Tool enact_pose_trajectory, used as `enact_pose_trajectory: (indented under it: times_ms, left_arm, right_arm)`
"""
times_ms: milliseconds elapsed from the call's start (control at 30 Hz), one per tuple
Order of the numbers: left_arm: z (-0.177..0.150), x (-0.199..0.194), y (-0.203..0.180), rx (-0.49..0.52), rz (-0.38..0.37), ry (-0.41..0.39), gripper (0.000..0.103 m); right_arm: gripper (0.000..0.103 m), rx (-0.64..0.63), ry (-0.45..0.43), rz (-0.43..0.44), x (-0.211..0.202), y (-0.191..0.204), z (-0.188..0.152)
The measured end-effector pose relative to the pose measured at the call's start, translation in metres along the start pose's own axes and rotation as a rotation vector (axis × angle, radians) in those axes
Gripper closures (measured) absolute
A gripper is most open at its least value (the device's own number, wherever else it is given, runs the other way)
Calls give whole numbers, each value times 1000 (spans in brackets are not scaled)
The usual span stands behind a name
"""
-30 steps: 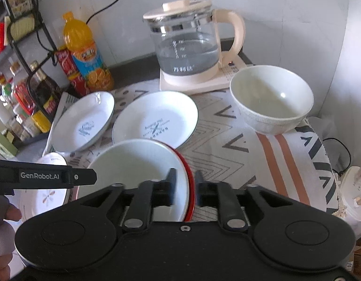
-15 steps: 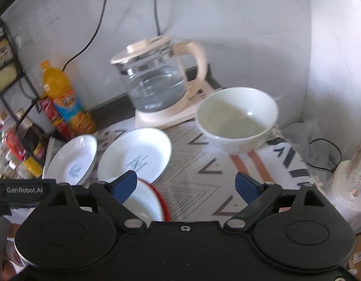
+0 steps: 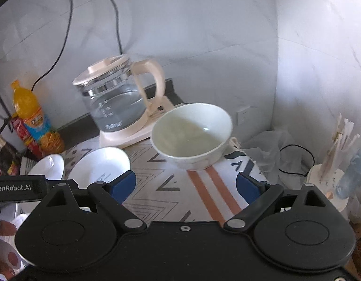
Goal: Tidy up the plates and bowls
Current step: 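Move the right tool to the white bowl by the kettle and grip its rim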
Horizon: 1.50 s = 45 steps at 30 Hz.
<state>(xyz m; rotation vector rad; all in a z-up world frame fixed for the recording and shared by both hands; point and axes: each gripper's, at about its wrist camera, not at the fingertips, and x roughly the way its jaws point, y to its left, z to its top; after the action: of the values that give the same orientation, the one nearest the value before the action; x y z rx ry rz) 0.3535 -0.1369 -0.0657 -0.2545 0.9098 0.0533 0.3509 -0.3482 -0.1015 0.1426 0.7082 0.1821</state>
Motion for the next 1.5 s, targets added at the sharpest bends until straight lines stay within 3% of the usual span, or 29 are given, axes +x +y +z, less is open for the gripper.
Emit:
enact_pose_trajectory:
  times_ms: [233, 867, 1133, 1500]
  left_arm:
    - [12, 10, -9, 24, -23, -14, 21]
    - [53, 63, -42, 125, -159, 62, 21]
    - [70, 93, -55, 115, -181, 63, 22]
    - [78, 146, -65, 115, -177, 121, 25]
  right_arm:
    - [11, 14, -21, -38, 4, -7, 3]
    - [11, 114, 13, -109, 36, -29, 24]
    - [20, 159, 40, -120, 61, -38, 34]
    - [31, 225, 107, -138, 105, -48, 40]
